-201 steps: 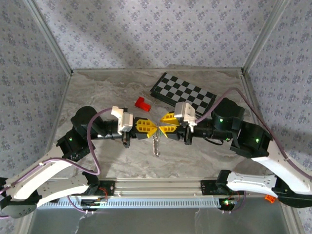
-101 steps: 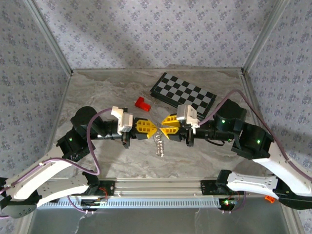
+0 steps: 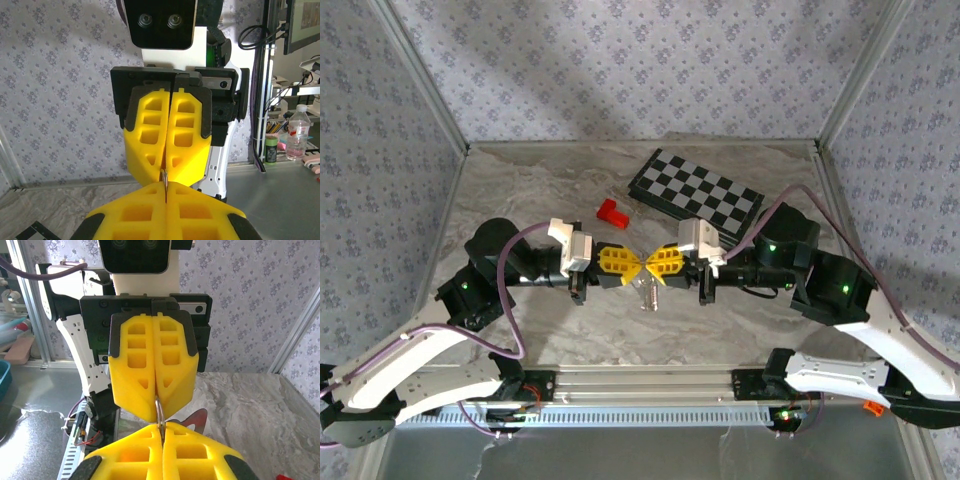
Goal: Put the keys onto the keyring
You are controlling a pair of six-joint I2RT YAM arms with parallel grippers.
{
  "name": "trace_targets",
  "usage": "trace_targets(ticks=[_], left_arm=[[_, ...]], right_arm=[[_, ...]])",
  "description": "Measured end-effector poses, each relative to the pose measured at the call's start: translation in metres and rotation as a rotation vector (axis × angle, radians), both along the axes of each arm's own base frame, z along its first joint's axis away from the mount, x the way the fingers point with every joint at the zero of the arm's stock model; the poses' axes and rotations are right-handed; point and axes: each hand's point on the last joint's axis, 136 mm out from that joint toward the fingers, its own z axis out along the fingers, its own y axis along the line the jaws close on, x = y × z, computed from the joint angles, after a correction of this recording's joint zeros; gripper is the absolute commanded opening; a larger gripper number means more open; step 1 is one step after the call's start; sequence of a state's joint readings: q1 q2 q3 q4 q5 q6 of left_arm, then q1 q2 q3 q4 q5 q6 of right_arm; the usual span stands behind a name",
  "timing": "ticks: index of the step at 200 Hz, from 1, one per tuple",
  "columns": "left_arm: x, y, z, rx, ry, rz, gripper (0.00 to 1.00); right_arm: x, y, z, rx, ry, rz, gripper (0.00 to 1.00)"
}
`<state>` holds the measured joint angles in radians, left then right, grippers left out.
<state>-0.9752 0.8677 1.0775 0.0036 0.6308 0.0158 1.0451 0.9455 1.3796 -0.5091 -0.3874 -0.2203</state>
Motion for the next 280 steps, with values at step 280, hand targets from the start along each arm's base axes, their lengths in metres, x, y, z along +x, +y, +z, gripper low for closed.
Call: trace_targets(ticks=[280], left_arm=[[0.022, -0.012, -0.056, 0.349, -0.017, 0.065, 0.00]], right_arm=[[0.014, -0.004, -0.049, -0.385, 0.008, -0.085, 0.00]])
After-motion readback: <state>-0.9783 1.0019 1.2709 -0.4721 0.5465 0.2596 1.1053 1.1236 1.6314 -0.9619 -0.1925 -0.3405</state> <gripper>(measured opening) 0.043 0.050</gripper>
